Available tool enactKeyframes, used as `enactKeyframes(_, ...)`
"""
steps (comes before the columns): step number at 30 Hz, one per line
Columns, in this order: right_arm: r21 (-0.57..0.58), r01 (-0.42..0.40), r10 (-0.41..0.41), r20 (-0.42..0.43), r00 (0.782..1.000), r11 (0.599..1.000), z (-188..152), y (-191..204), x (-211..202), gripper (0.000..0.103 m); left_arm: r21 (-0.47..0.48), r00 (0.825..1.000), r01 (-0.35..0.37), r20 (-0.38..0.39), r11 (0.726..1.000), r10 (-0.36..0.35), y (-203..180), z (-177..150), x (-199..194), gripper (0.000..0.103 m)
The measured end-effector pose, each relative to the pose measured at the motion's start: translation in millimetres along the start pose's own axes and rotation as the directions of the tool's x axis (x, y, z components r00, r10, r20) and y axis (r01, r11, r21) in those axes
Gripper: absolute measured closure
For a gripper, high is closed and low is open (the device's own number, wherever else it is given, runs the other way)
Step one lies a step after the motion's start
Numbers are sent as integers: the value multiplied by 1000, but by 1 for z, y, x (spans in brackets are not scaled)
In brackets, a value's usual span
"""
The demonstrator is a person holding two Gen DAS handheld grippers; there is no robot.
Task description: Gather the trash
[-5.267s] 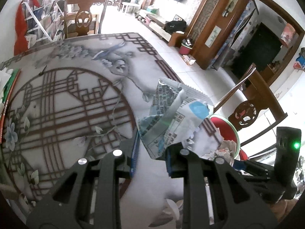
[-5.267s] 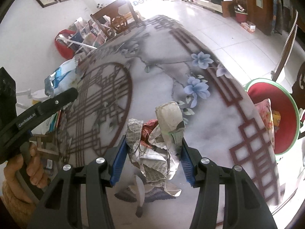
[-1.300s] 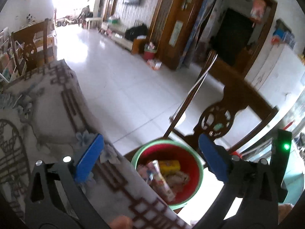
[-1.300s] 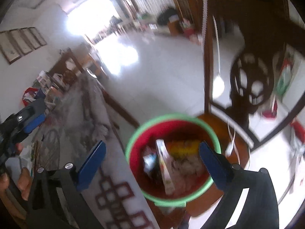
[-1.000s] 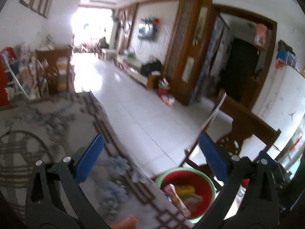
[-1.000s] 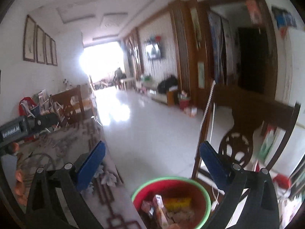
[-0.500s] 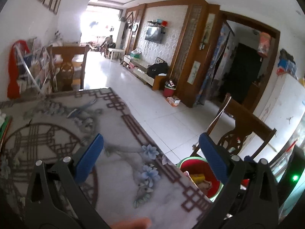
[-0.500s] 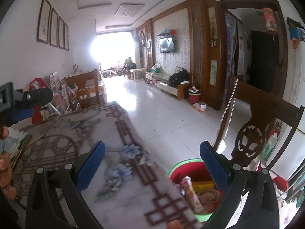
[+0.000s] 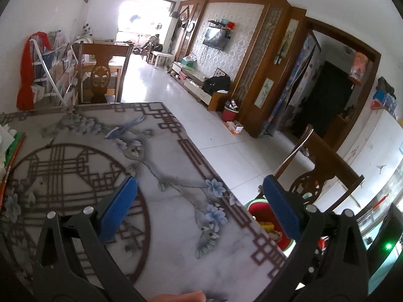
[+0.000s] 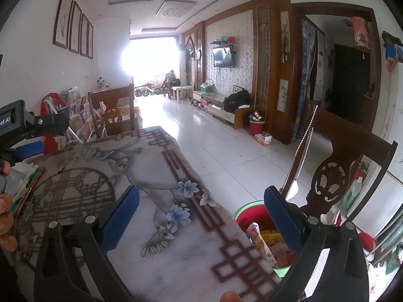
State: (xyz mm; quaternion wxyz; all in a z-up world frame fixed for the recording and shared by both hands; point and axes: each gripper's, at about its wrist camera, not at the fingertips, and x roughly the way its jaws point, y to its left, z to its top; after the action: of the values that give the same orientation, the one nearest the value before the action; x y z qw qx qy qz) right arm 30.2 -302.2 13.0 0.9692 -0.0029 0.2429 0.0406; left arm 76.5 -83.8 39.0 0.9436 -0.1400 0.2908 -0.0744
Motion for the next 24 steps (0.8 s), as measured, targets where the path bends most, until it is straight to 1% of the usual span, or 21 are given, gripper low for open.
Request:
enactKeyframes(11,-26,-15,15,-4,1000,1000,-2,14,-2,8,-1,1000,-8,-13,1000,8,11,-4,-8,5)
enactKeyframes(24,-29,-17,16,-13,1000,999,-2,16,-1,7,9,1000,-8,-10,1000,9,12,-5,-10,5)
